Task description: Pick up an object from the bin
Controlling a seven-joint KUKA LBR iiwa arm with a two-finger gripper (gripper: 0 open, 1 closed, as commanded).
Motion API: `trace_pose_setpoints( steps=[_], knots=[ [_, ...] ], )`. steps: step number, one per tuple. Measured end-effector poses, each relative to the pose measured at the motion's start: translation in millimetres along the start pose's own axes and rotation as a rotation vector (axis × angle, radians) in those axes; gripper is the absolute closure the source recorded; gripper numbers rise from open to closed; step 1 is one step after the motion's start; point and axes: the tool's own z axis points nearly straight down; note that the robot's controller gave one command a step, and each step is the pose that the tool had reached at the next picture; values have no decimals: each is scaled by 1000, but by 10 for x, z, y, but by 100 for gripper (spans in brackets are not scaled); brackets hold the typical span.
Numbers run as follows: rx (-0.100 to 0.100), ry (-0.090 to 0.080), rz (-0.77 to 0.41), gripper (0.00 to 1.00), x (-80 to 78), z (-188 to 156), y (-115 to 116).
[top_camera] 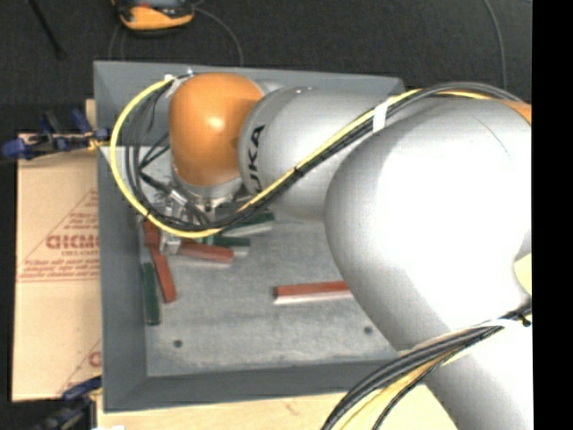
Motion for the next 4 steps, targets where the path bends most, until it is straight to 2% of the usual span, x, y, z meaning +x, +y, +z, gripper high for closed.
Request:
trace_pose_setpoints(
  steps=[1, 2, 3, 4],
  knots=[
    [0, 0, 1, 100, 0, 0, 0],
    [2, 4, 61, 100, 3, -116, -478],
    [5, 3, 205, 100, 199, -275, -844],
    [4, 1, 95, 100, -62, -423, -440]
  ],
)
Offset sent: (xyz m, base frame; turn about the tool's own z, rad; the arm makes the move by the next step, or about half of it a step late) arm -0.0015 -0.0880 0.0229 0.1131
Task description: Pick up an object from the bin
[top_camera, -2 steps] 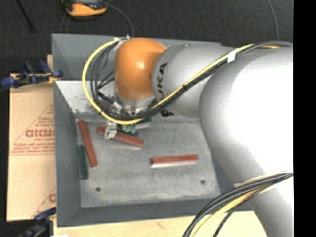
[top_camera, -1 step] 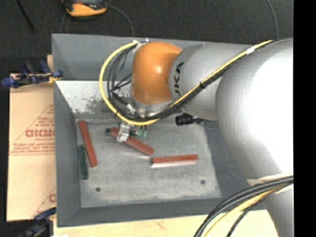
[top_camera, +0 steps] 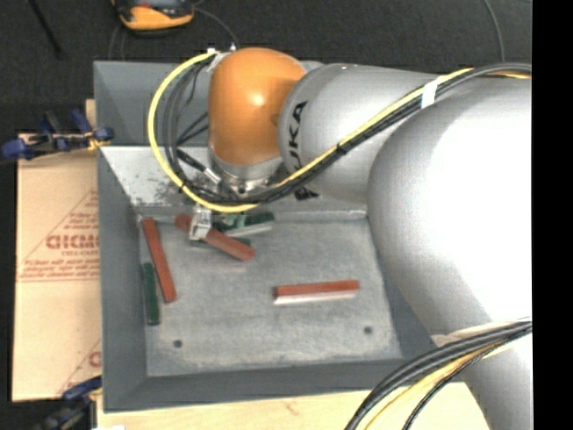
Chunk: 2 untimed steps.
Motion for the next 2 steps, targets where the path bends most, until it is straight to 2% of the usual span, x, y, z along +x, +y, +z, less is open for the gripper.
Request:
trace_pose_setpoints(
  steps=[1, 2],
  knots=[
    [0, 0, 1, 100, 0, 0, 0],
    [3, 5, -21, 100, 51, -352, 6]
  ],
)
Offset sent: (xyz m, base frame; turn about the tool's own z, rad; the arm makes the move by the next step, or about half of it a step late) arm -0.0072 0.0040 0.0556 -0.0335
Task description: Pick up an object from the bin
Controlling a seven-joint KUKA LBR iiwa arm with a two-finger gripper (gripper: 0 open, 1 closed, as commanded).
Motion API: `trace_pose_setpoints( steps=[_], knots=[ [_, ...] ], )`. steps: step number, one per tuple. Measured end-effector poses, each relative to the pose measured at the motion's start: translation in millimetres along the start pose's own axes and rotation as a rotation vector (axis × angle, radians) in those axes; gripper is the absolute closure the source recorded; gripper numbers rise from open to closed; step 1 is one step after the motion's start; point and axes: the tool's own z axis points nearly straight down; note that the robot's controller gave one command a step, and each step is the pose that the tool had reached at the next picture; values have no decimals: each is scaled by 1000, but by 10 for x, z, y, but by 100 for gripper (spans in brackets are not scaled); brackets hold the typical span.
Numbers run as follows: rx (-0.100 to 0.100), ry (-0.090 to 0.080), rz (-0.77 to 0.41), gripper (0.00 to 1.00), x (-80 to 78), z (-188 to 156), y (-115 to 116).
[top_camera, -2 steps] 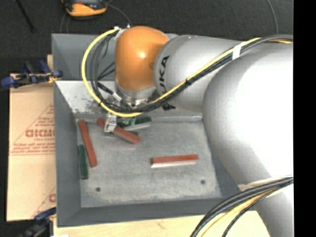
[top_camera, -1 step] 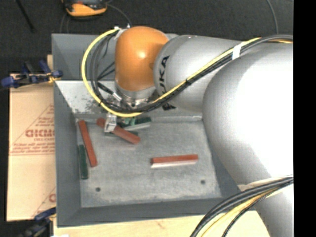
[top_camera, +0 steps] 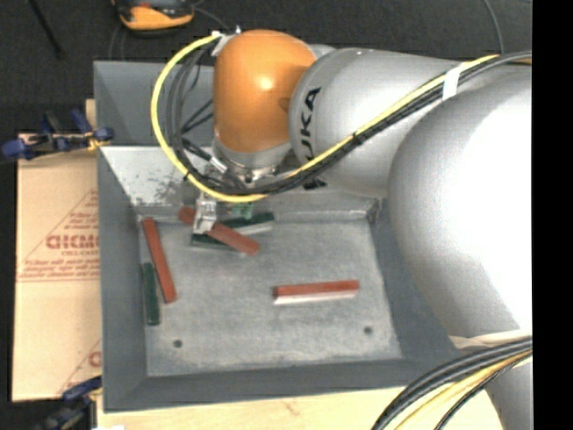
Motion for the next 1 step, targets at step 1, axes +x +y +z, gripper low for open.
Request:
trace_pose_setpoints(
  steps=[1],
  knots=[
    [-3, -8, -3, 100, -9, -346, 4]
  ],
)
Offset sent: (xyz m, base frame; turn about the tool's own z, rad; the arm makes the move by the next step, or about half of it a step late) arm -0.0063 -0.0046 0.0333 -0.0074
